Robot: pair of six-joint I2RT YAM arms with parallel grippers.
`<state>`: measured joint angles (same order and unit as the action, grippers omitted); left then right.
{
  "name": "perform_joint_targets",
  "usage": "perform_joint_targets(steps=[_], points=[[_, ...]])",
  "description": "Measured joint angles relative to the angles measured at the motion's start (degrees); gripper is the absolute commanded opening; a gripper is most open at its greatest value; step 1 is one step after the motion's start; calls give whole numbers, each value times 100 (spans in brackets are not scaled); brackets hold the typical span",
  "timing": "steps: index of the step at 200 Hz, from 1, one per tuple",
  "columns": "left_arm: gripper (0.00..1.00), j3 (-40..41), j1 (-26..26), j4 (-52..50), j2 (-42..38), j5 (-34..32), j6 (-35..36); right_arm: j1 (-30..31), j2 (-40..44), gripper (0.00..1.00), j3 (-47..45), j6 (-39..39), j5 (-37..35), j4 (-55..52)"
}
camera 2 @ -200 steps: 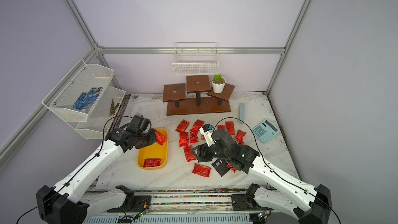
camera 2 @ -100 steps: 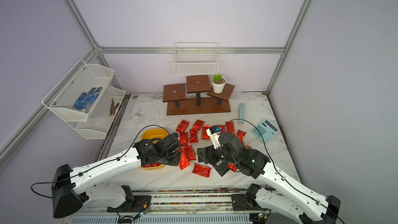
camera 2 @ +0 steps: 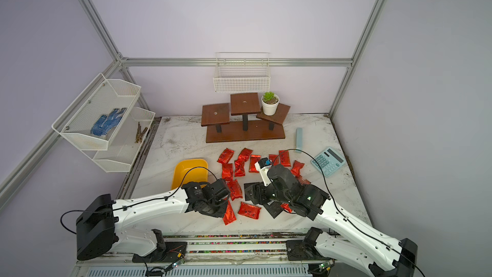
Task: Take the tea bags out of the storage box
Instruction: Place the tea bag at the center of the board, then pick up the tea bag from the storage box.
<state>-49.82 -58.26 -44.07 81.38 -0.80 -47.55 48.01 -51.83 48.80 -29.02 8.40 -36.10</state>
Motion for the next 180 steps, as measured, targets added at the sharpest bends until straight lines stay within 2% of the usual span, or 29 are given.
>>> perform_joint_targets(steps=[12, 18, 33, 44, 55, 93, 128, 149, 180], points=[[0, 0, 0, 63, 243, 39, 28, 0, -33, 70, 0, 15, -2, 2], [5, 0, 0, 79, 354, 42, 44, 0, -52, 70, 0, 22, -2, 2], [27, -2, 0, 83, 492, 22, 96, 0, -98, 72, 0, 63, -2, 2], [48, -22, 0, 61, 501, -22, 76, 0, -138, 72, 0, 87, -4, 4], [57, -105, 0, -9, 501, -114, 57, 0, -190, 73, 4, 116, -2, 4], [60, -699, 0, -310, 284, -450, 85, 0, -603, 74, 251, 258, 2, 4], [62, -1182, 203, -719, -765, -800, 87, 0, -1176, 74, 673, 428, 59, 142], [66, -1279, 870, -837, -1611, -896, 188, 0, -1720, 74, 979, 560, 212, 319], [70, -1484, 2662, -1054, -2396, -564, 540, 50, -2767, 73, 1670, 868, 527, 490]])
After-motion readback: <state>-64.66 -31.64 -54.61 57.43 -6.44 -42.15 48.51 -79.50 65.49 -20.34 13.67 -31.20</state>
